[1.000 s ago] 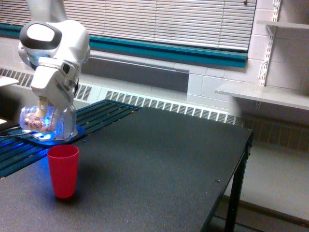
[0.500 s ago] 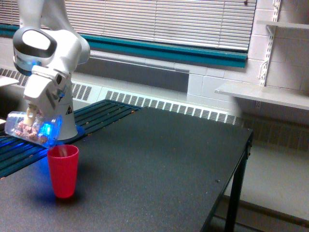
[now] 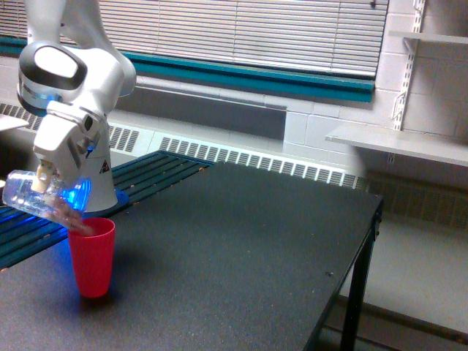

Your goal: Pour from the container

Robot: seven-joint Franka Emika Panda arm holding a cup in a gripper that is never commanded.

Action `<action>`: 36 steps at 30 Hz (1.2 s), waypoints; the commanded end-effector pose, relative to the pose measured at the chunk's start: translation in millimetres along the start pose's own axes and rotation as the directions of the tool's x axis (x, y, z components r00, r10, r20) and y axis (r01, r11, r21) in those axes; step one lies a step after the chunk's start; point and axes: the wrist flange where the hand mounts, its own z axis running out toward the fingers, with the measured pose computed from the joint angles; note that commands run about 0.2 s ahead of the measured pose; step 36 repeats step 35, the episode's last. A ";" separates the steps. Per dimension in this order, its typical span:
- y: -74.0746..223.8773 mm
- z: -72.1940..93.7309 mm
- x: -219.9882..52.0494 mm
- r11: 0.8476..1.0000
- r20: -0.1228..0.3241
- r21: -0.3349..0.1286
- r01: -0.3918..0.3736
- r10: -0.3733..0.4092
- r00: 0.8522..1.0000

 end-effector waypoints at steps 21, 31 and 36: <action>-16.0 -19.8 29.6 1.000 -0.058 0.009 0.011 -0.011 0.998; -3.2 -46.1 61.7 0.996 -0.126 0.051 -0.069 0.075 0.989; -1.8 -49.4 63.4 0.996 -0.133 0.052 -0.073 0.079 0.988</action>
